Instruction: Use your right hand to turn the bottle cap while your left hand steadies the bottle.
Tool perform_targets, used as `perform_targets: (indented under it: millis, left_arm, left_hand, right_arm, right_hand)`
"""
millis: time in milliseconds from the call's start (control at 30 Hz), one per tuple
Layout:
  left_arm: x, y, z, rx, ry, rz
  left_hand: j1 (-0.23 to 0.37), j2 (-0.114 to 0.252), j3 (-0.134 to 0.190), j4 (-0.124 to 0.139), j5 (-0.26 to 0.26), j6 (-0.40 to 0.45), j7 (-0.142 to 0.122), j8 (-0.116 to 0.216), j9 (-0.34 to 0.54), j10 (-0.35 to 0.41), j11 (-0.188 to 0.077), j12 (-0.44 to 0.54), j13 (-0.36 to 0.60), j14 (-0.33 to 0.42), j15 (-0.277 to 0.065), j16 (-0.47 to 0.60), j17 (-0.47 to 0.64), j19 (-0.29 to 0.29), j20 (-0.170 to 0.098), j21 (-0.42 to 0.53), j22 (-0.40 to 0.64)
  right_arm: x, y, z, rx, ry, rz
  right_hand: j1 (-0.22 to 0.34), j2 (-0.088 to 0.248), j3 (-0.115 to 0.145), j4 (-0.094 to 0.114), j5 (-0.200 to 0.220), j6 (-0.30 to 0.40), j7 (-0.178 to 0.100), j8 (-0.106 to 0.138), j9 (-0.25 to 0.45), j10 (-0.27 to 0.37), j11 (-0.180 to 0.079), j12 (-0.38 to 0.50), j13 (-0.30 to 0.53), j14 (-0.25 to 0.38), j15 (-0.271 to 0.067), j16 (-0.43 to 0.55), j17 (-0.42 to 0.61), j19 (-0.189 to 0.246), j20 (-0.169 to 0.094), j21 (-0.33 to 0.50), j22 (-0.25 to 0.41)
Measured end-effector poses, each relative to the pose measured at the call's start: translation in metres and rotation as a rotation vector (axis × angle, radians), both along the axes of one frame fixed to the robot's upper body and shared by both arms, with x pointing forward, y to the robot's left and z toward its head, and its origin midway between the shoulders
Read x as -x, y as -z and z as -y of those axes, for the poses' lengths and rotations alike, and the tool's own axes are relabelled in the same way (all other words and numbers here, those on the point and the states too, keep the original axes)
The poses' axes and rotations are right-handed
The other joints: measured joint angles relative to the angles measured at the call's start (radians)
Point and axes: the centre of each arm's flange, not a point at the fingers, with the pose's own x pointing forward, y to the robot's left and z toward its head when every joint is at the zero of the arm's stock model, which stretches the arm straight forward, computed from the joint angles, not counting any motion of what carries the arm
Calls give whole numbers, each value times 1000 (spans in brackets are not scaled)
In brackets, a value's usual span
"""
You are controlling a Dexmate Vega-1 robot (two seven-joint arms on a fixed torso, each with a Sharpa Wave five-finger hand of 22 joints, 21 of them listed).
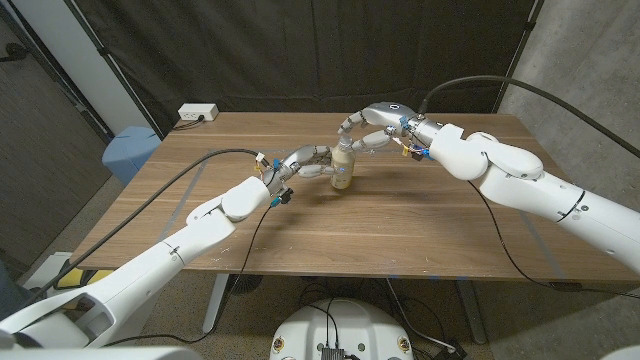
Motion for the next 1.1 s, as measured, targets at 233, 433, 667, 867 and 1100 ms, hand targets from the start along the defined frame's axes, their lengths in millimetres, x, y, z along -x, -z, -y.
perform_targets:
  millis: [233, 433, 667, 867, 1100]
  left_arm:
    - [0, 1, 0, 7, -1, -1]
    - [0, 0, 0, 13, 0, -2]
    - [-1, 0, 0, 16, -1, -4]
    - [-2, -1, 0, 16, -3, -6]
    - [-3, -1, 2, 12, -4, -13]
  left_hand:
    - [0, 0, 0, 0, 0, -4, 4, -2, 0, 0, 0, 0, 0, 0, 0, -2, 0, 0, 0, 0, 0]
    - [0, 0, 0, 0, -3, -4, 4, -4, 5, 0, 0, 0, -1, 0, 0, -2, 0, 0, 0, 0, 0]
    - [0, 0, 0, 0, 1, -4, 4, -6, 5, 0, 0, -3, -1, 0, 0, -2, 0, 0, 0, 0, 0]
    - [0, 0, 0, 0, 1, 0, 7, -8, 5, 0, 0, -4, 0, 0, 0, -2, 0, -5, 5, 0, 0]
    - [0, 0, 0, 0, 1, -2, 9, -11, 5, -5, 5, -4, 0, 0, 0, -2, 0, -5, 5, -7, 0]
  right_arm:
    - [-2, 0, 0, 2, 1, 2]
    - [-2, 0, -1, 5, 1, 5]
    - [-2, 0, -2, 9, 2, 9]
    - [-1, 0, -2, 11, 0, 10]
    - [0, 1, -4, 8, -15, -1]
  right_hand:
    - [16, 8, 0, 0, 0, 34, -1, 14, 5, 25, -1, 8, 0, 11, 0, 0, 0, 9, -2, 0, 0]
    - [36, 28, 5, 4, 0, 42, -2, 14, 5, 36, -1, 8, 0, 11, -1, 0, 5, 8, -2, 0, 5]
    - [64, 37, 14, -6, 0, 45, -5, 13, 10, 50, -5, 15, 5, 22, 0, 0, 5, 6, -15, 0, 5]
    - [86, 41, 14, -6, -9, 30, -2, 3, 12, 44, -11, 10, 5, 46, -3, 0, 2, 13, 15, 0, 5]
    - [99, 38, 14, -6, -9, 19, -2, -1, 15, 62, 19, 10, 5, 78, -6, 0, -3, 17, 22, 0, 5]
